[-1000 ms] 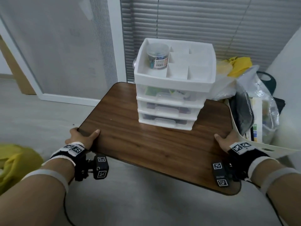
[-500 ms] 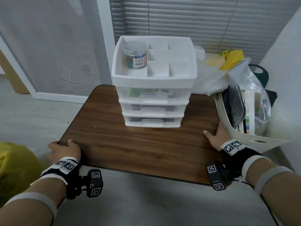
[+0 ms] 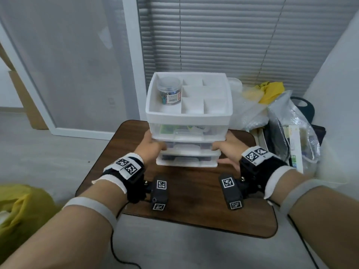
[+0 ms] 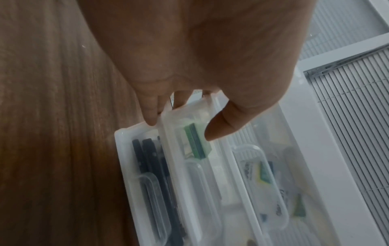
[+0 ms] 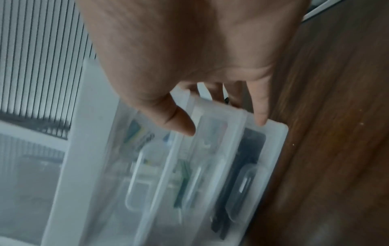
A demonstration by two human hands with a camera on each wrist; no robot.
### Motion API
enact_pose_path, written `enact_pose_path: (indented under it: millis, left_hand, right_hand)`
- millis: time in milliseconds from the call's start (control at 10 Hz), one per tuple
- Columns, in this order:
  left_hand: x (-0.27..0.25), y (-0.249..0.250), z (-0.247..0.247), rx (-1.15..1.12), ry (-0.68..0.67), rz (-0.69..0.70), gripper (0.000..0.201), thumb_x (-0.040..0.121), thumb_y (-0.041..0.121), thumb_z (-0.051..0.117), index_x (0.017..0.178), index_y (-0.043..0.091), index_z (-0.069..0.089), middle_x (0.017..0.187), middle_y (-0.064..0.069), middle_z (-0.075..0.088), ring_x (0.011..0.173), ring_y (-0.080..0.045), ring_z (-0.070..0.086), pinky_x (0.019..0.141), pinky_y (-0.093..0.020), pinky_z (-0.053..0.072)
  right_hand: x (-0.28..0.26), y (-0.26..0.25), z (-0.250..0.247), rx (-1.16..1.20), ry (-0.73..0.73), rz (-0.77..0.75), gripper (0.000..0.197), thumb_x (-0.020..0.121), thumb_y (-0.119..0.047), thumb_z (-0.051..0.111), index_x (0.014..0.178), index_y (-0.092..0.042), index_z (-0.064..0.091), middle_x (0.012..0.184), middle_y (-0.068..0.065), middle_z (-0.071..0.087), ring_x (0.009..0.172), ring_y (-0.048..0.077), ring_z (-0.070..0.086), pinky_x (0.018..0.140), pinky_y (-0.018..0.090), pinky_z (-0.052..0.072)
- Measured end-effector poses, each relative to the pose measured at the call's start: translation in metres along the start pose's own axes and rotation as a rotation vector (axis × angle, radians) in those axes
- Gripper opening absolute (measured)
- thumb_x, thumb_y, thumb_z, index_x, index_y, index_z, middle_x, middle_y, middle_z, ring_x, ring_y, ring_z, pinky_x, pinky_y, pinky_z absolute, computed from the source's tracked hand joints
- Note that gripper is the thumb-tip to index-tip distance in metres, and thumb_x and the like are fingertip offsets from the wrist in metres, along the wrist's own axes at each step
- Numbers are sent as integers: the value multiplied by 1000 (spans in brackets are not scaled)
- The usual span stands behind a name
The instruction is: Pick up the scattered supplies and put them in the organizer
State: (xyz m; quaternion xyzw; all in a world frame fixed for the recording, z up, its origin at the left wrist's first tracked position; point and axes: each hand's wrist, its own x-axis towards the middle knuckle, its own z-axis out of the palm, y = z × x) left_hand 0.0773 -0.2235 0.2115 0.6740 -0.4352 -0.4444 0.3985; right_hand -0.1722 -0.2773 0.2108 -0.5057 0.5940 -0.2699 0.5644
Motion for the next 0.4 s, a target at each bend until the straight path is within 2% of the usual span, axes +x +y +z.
enact_pose_path:
  millis: [100, 200, 300, 400]
  left_hand:
    - [9, -1, 0, -57, -16, -8, 67, 86, -1, 57, 146, 23, 39, 118, -11, 63, 104, -29, 60, 86, -38, 51]
    - [14, -1, -1, -149, -11, 23, 65, 85, -2, 56, 144, 22, 44, 115, -3, 65, 107, -26, 61, 85, -35, 50]
    - [20, -8, -1, -300, -24, 26, 80, 74, 6, 64, 148, 29, 41, 121, -8, 68, 110, -27, 63, 93, -39, 50]
    - [26, -30, -5, -339, 71, -45, 101, 68, 25, 70, 154, 42, 21, 146, -11, 53, 127, -29, 56, 109, -51, 42]
  right_hand:
    - [4, 2, 4, -23, 54, -47, 84, 66, -21, 69, 140, -27, 32, 120, 0, 58, 111, 24, 58, 93, 49, 54]
    - [8, 5, 2, 85, 24, -76, 72, 81, -17, 69, 142, -31, 34, 124, -1, 58, 114, 23, 58, 97, 47, 52]
    - [10, 4, 0, 79, -2, -67, 70, 83, -23, 69, 143, -33, 35, 134, -2, 55, 119, 21, 57, 102, 46, 49]
    - [6, 5, -5, -293, 124, -50, 78, 84, -31, 68, 149, -21, 26, 141, 6, 49, 122, 27, 53, 98, 34, 45]
